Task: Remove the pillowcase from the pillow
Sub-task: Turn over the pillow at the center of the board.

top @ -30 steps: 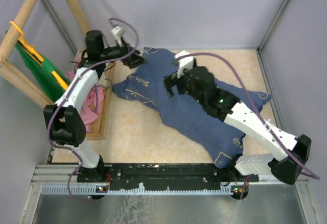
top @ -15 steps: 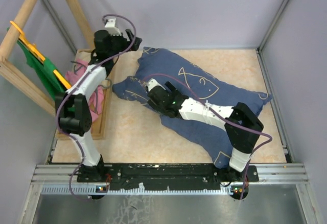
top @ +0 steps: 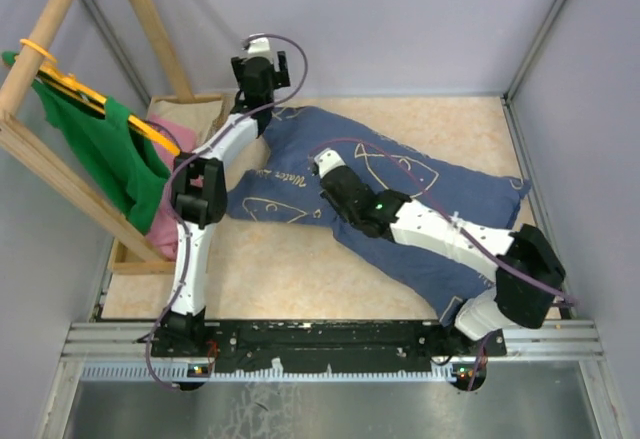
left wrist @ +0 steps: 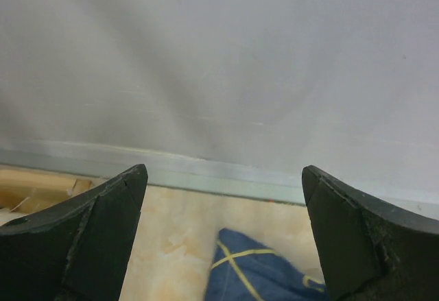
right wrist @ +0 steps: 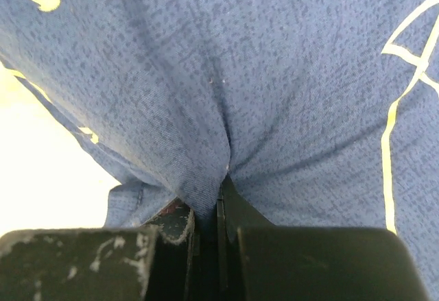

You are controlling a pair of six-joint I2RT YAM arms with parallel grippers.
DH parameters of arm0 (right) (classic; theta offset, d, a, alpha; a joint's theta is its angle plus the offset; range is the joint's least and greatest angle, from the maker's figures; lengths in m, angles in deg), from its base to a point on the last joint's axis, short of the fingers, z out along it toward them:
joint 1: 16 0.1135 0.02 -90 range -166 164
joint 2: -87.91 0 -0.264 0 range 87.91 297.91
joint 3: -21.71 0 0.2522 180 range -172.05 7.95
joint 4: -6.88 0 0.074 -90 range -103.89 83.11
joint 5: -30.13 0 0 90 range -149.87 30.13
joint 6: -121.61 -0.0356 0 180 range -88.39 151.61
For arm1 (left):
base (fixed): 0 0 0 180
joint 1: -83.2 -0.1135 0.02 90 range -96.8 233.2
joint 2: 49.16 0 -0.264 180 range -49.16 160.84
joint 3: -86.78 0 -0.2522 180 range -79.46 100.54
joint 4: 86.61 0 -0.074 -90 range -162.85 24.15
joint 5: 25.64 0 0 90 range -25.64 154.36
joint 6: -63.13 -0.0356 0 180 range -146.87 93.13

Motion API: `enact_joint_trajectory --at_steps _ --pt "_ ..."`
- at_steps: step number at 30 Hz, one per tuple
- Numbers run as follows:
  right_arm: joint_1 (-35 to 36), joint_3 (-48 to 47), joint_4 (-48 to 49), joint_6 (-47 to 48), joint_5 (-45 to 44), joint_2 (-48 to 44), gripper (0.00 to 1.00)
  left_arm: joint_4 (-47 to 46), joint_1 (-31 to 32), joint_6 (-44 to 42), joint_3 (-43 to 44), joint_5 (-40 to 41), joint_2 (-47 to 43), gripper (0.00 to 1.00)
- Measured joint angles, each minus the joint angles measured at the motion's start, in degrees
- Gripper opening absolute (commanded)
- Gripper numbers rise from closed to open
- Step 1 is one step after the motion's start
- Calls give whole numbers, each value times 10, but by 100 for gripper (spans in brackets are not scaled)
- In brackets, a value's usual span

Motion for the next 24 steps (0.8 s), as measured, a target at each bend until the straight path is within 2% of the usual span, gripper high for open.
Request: enact_joint_trajectory --at_steps 2,4,7,10,12,14,17,20,24 --pt "-17 9 -14 -6 54 -32 0 -1 22 -40 2 47 2 100" --pt "-60 11 -30 -24 161 -65 0 -14 38 -57 -10 81 -4 100" --pt "-192 11 -35 -75 356 -116 0 -32 55 -68 -116 78 -68 99" --pt "-305 -19 -54 -115 485 -134 0 -23 50 -67 -230 28 -180 100" --pt "-338 -56 -73 -141 544 -132 0 0 41 -61 -263 -33 -264 100" --pt "-351 -84 -58 -207 619 -125 0 18 30 -52 -267 -131 -352 100" --pt "-357 -77 112 -427 746 -105 0 31 16 -57 -266 -266 -469 100" --pt "-379 -56 439 -748 846 -35 0 52 14 -81 -265 -416 -555 100" --pt "-432 -55 734 -995 914 103 0 58 17 -108 -286 -639 -614 100"
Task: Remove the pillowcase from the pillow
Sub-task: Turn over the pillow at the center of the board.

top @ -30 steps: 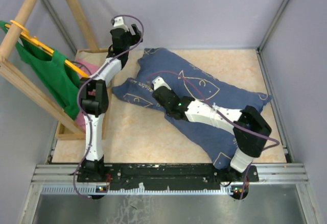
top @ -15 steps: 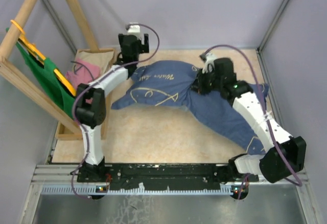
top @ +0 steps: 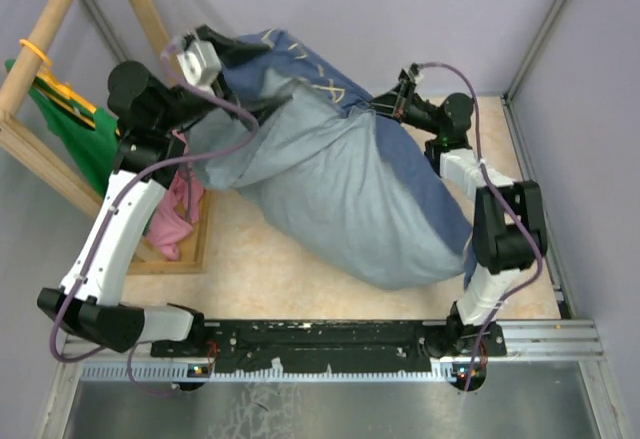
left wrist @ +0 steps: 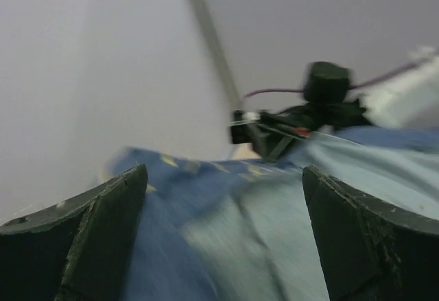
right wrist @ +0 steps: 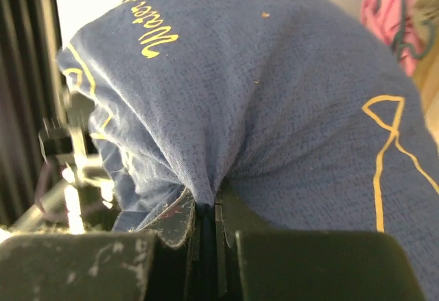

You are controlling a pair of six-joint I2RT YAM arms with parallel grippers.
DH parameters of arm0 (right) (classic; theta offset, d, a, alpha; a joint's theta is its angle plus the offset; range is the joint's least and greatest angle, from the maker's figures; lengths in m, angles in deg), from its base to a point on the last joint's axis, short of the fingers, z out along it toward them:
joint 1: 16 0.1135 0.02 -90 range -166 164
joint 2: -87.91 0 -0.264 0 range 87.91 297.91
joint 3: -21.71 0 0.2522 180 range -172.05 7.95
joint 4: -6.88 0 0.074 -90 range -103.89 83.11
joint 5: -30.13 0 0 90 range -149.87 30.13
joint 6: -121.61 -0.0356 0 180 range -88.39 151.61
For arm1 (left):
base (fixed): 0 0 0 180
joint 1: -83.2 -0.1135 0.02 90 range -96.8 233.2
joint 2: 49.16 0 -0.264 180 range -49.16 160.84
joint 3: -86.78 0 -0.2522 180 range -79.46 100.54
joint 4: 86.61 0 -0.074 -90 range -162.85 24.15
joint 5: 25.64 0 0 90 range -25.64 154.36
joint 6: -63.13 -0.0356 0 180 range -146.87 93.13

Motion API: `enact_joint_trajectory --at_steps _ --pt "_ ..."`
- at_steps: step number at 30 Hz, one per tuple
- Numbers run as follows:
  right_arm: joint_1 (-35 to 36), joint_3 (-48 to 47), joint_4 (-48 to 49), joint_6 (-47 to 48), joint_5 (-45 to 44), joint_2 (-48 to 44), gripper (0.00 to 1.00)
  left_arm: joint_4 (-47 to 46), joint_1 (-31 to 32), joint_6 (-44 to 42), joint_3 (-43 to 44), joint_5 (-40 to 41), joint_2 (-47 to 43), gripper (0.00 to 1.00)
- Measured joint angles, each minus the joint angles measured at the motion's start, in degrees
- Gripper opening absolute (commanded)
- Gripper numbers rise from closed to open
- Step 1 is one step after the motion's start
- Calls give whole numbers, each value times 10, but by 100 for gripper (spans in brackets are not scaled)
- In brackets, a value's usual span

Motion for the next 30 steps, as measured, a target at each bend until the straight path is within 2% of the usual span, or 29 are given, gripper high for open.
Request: enact_joint_trajectory --at_steps 2,3,4,6,7,8,9,13,15,18,22,24,27,30 --pt "-26 0 59 -64 -3 68 16 23 12 -22 -14 -83 -9 100" --pt "-42 0 70 -92 -10 105 30 49 21 -39 -13 -111 -7 100" --pt "-53 1 67 -107 -16 131 50 83 33 -61 -7 -132 0 100" --pt "-74 7 32 -104 -33 169 82 143 57 -96 13 -149 23 100" --pt "-82 9 -6 -84 -42 177 93 180 73 -117 30 -151 41 100" --pt "-87 10 -54 -52 -50 179 98 209 85 -135 43 -150 57 100" --pt "-89 9 -92 -13 -58 178 99 230 93 -147 51 -147 68 100" --pt "-86 -75 -392 237 -125 158 99 312 130 -187 89 -97 116 100" --pt "-86 -146 -542 363 -205 139 99 331 149 -190 119 -35 146 100" --pt "-81 -192 -664 495 -349 68 99 312 167 -186 126 65 177 100" --pt "-68 -197 -751 615 -547 -75 99 229 170 -177 83 213 210 100" --pt "-58 -204 -768 654 -616 -128 99 190 169 -174 73 283 242 100" --pt "-10 -208 -786 701 -702 -186 99 151 166 -174 82 355 304 100" --pt "63 -181 -787 724 -734 -207 98 123 163 -174 120 410 378 100"
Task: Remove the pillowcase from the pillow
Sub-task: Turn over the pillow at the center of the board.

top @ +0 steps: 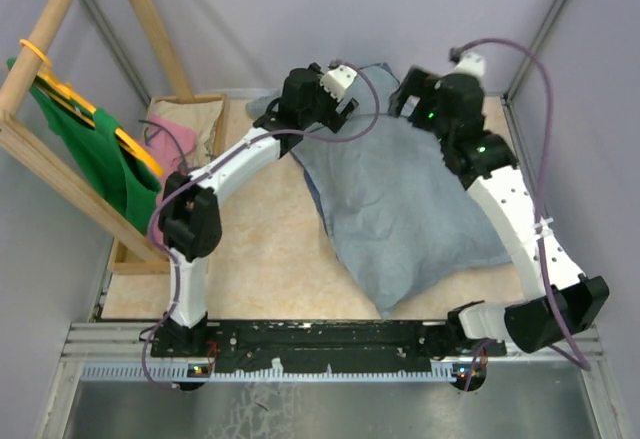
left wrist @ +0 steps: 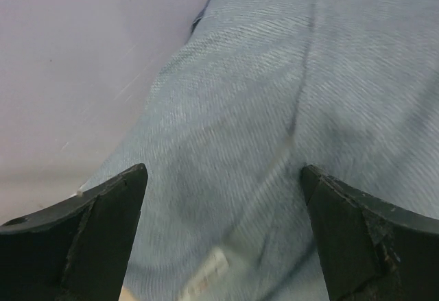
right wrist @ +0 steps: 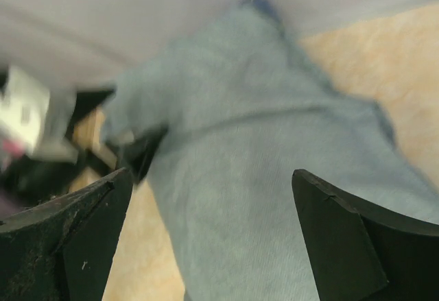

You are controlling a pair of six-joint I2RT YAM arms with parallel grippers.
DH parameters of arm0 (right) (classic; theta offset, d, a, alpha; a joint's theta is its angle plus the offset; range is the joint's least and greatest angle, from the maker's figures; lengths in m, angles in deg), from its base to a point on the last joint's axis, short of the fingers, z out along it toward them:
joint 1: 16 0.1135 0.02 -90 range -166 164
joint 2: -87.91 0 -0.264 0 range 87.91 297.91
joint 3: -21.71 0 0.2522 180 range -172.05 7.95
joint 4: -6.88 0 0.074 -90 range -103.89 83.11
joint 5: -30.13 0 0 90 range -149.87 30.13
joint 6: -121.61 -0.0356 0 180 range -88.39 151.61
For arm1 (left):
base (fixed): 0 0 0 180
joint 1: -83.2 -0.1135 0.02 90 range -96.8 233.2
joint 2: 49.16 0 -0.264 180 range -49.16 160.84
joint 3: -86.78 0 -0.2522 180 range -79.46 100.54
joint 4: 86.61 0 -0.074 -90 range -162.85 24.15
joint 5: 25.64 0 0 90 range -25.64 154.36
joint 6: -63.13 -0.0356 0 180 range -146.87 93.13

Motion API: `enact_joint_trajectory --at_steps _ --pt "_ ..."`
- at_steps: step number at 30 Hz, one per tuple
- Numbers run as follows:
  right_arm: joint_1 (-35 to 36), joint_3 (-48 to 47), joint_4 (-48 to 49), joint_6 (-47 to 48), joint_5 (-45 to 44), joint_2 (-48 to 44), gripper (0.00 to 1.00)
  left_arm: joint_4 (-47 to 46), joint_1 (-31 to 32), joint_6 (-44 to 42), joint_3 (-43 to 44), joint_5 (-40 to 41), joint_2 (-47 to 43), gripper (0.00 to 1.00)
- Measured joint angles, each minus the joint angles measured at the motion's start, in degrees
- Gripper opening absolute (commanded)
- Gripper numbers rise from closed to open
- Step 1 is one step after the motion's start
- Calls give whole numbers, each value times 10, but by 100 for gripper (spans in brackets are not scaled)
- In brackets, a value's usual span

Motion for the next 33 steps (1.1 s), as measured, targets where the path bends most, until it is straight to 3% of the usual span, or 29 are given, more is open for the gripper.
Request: enact_joint_trajectory --at_steps 6,11,13,15,18,19,20,28,31,33 --pt "88 236 12 -15 29 -29 88 -32 -20 31 83 64 108 100" --pt "82 345 30 -18 51 -55 51 -44 -71 89 98 33 120 93" --pt "45 368 45 -21 89 -85 42 -52 -86 107 94 27 120 77" --pt "-14 390 54 -28 125 -109 42 -68 -97 124 71 20 117 55" --pt "-101 404 58 -40 150 -117 42 -91 -104 151 9 1 107 13" --pt "-115 403 60 -42 148 -115 42 -100 -103 161 -20 -8 99 3" --pt "-120 401 62 -45 146 -112 42 -109 -102 172 -51 -16 90 0" --pt "-127 286 70 -60 118 38 41 -192 -92 289 -312 -46 -79 0" --pt "-133 210 79 -49 111 119 45 -221 -60 350 -406 -30 -152 0" --pt "-137 148 82 -31 117 173 53 -231 -27 392 -457 -22 -188 0"
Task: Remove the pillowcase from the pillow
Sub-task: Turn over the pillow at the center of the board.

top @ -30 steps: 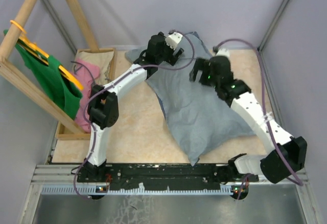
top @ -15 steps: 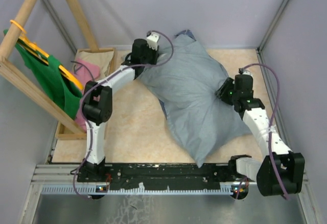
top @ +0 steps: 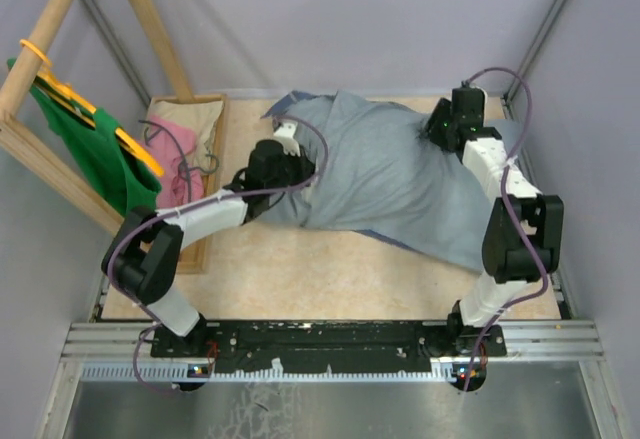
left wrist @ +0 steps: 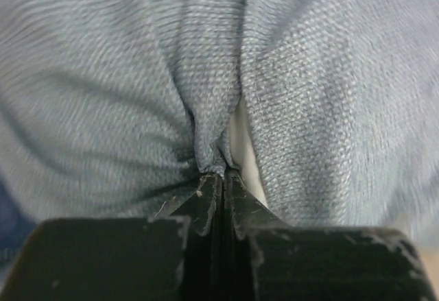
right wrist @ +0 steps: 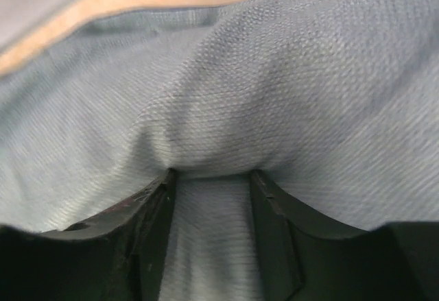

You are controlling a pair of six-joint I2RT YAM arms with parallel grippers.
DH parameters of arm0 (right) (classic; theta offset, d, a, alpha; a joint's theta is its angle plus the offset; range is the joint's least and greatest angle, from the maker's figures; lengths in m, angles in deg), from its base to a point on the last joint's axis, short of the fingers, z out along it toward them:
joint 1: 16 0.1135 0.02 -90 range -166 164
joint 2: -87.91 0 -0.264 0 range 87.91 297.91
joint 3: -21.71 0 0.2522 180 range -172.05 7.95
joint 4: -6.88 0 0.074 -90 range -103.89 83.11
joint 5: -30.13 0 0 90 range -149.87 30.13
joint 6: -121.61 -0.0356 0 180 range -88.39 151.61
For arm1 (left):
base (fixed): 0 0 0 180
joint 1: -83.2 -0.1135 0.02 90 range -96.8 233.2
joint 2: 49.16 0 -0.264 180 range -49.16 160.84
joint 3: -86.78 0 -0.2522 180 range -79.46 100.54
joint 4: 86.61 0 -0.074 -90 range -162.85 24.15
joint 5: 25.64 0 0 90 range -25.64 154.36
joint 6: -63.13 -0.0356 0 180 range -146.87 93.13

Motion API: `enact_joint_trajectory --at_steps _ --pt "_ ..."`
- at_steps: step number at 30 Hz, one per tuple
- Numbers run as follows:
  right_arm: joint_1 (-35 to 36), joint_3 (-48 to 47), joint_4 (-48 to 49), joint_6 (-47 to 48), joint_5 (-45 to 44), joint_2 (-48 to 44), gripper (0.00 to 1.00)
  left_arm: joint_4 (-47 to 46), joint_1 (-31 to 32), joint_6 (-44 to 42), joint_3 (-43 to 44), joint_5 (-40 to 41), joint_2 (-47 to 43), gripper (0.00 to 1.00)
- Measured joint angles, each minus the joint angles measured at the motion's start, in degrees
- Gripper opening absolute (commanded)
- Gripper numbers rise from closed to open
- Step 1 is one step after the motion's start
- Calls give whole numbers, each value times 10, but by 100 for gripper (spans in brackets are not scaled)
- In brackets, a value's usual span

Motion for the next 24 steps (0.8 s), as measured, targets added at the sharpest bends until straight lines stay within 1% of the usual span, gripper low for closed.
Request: enact_joint_trajectory --at_steps 2,4,5,7,8,11,14,17,20,24 --pt "-2 -54 14 13 17 45 63 -6 34 39 -33 3 -21 0" --pt "0 -98 31 32 42 74 78 -5 65 77 -49 1 -28 0" --pt "3 -107 35 39 50 76 86 -3 75 91 -49 -2 -28 0" --pt "19 -116 41 57 51 69 96 -2 88 109 -48 -4 -28 0" --pt "35 -116 42 70 44 58 99 -1 92 115 -46 -4 -27 0" --pt "119 -96 50 101 10 0 99 -3 91 125 -42 6 -27 0" --pt "226 -69 59 118 -14 -68 99 -15 87 128 -48 20 -34 0" --pt "313 -60 62 133 -51 -109 99 -44 86 132 -88 33 -58 0" --pt "372 -49 58 161 -130 -112 98 -74 82 145 -143 49 -92 0" --pt "407 -35 18 171 -204 -67 97 -108 75 168 -200 69 -124 0"
